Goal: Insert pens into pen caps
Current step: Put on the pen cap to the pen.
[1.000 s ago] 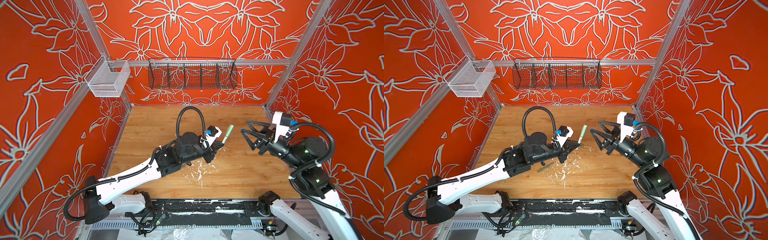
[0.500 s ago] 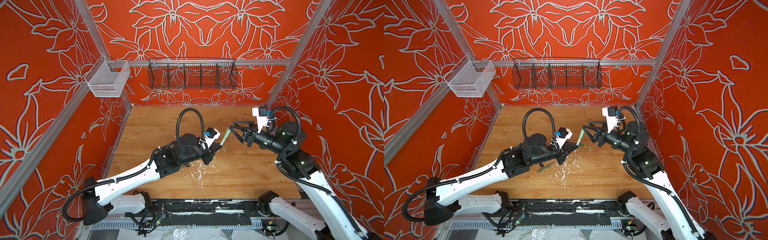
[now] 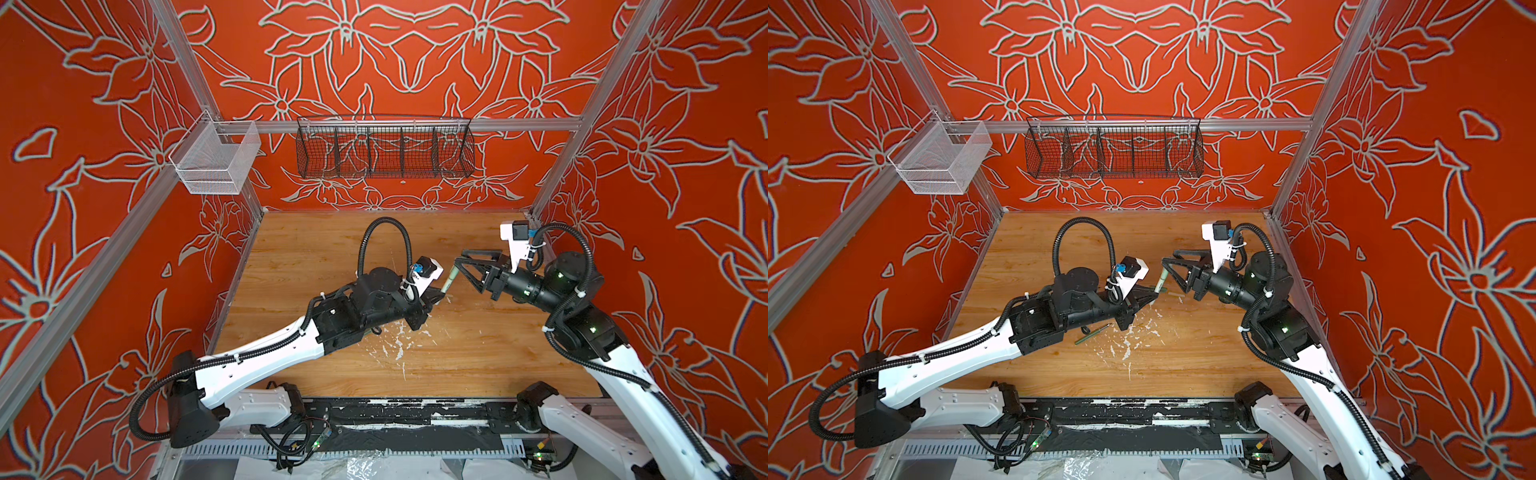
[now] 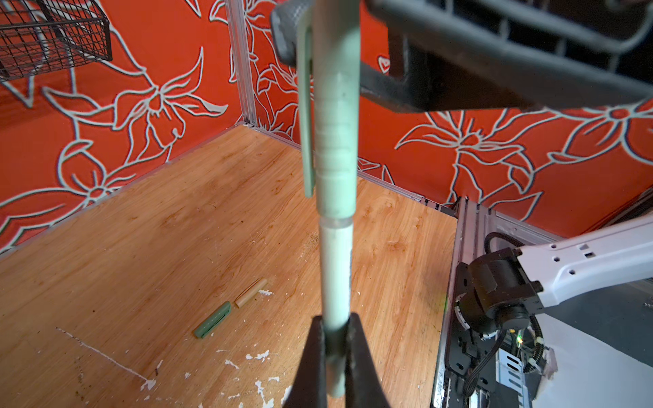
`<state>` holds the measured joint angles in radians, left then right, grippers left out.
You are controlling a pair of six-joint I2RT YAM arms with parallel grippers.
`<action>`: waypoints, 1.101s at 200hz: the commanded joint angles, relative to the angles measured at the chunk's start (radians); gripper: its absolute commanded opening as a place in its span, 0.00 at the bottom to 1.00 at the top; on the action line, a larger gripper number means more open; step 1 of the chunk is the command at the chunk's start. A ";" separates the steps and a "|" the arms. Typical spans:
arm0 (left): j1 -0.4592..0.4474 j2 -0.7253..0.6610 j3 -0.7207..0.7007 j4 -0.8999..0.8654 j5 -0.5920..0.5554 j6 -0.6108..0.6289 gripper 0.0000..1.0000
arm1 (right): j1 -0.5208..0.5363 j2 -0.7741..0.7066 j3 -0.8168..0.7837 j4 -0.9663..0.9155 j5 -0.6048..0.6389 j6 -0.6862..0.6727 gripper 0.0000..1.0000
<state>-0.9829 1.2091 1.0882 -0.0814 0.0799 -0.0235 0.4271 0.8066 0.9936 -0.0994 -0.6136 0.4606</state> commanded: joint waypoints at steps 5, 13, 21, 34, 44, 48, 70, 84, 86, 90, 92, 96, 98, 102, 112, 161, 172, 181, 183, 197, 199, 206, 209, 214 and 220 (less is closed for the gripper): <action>0.001 0.003 0.022 0.008 0.004 -0.004 0.00 | 0.002 -0.001 -0.016 0.052 -0.031 0.027 0.50; 0.001 0.002 0.022 0.011 0.004 -0.004 0.00 | 0.002 0.002 -0.018 0.049 -0.029 0.026 0.49; 0.001 0.002 0.025 0.010 0.004 -0.004 0.00 | 0.002 0.001 -0.019 0.040 -0.015 0.024 0.48; 0.001 0.003 0.029 0.009 0.006 -0.003 0.00 | 0.002 0.002 -0.014 0.017 0.000 0.012 0.47; 0.001 0.005 0.030 0.008 0.005 -0.001 0.00 | 0.001 0.003 -0.012 0.012 -0.001 0.010 0.45; 0.001 0.005 0.030 0.009 0.006 0.000 0.00 | 0.002 0.003 -0.012 0.014 -0.004 0.012 0.45; 0.001 0.014 0.035 0.006 0.005 0.000 0.00 | 0.004 0.003 -0.021 0.038 -0.023 0.026 0.44; 0.001 0.020 0.038 0.006 0.001 0.000 0.00 | 0.005 0.003 -0.026 0.052 -0.035 0.036 0.44; 0.001 0.020 0.039 0.005 0.001 0.000 0.00 | 0.005 0.002 -0.026 0.053 -0.035 0.036 0.43; 0.001 0.021 0.040 0.005 0.001 0.000 0.00 | 0.007 0.002 -0.026 0.053 -0.037 0.036 0.43; 0.001 0.022 0.041 0.004 0.000 0.000 0.00 | 0.007 0.003 -0.027 0.053 -0.037 0.036 0.43; 0.001 0.023 0.044 0.001 -0.002 0.000 0.00 | 0.007 0.003 -0.027 0.051 -0.034 0.035 0.43; 0.001 0.024 0.044 0.001 -0.002 0.000 0.00 | 0.008 0.003 -0.028 0.051 -0.033 0.035 0.43; 0.001 0.026 0.045 0.001 -0.002 0.000 0.00 | 0.009 0.003 -0.028 0.047 -0.031 0.032 0.43; 0.001 0.027 0.049 0.001 -0.003 0.000 0.00 | 0.010 0.003 -0.028 0.035 -0.023 0.025 0.42; 0.001 0.037 0.068 -0.005 -0.021 -0.003 0.00 | 0.012 -0.001 -0.032 0.030 -0.013 0.018 0.31; 0.001 0.039 0.071 -0.002 -0.021 -0.003 0.00 | 0.013 0.001 -0.034 0.030 -0.015 0.019 0.26; 0.001 0.042 0.073 0.000 -0.026 -0.006 0.00 | 0.013 0.002 -0.036 0.033 -0.016 0.021 0.24; 0.001 0.045 0.074 -0.001 -0.026 -0.005 0.00 | 0.013 0.002 -0.036 0.031 -0.015 0.021 0.23; 0.002 0.052 0.083 -0.007 -0.027 -0.001 0.00 | 0.013 0.002 -0.039 0.032 -0.016 0.023 0.17; 0.001 0.052 0.084 -0.010 -0.028 -0.001 0.00 | 0.013 0.002 -0.039 0.033 -0.015 0.023 0.16; 0.001 0.057 0.088 -0.011 -0.028 0.000 0.00 | 0.015 0.001 -0.039 0.033 -0.017 0.023 0.11; 0.001 0.058 0.089 -0.013 -0.028 0.000 0.00 | 0.015 0.002 -0.040 0.033 -0.017 0.023 0.08; 0.001 0.061 0.091 -0.013 -0.029 0.000 0.00 | 0.014 0.002 -0.041 0.033 -0.017 0.021 0.05; 0.001 0.064 0.093 -0.012 -0.030 0.000 0.00 | 0.015 0.003 -0.040 0.030 -0.017 0.020 0.01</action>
<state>-0.9829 1.2526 1.1481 -0.0986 0.0612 -0.0307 0.4313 0.8143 0.9615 -0.0841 -0.6044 0.4751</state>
